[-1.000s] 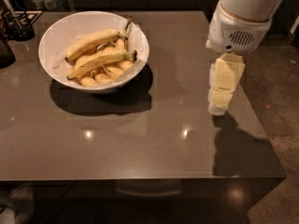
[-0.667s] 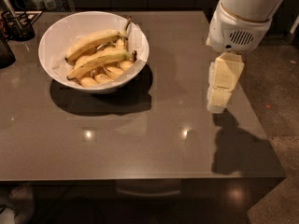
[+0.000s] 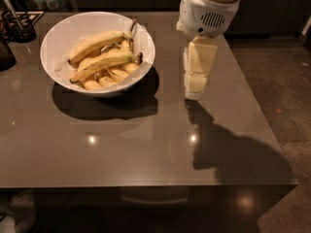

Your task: Pick banana from white bowl

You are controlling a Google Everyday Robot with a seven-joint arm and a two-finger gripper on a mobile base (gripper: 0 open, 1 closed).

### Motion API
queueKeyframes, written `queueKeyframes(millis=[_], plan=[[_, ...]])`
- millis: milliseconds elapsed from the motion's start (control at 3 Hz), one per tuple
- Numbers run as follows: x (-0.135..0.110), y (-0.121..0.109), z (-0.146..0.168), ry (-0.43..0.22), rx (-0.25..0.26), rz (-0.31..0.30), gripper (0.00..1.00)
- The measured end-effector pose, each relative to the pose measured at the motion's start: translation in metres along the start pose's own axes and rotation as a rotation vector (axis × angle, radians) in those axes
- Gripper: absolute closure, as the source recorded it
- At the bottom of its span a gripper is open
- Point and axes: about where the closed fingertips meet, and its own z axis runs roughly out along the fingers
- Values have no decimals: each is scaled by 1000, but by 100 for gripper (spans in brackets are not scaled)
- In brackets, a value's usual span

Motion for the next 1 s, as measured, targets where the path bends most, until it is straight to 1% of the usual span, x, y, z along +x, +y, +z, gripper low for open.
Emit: queueKeyframes(millis=[333,667,1000], plan=[[-34,-16,9,-11,-19,-112,0],[-41,-22,10,-27,4,-118,0],[-51,-26,15,-59,27,-119,0]])
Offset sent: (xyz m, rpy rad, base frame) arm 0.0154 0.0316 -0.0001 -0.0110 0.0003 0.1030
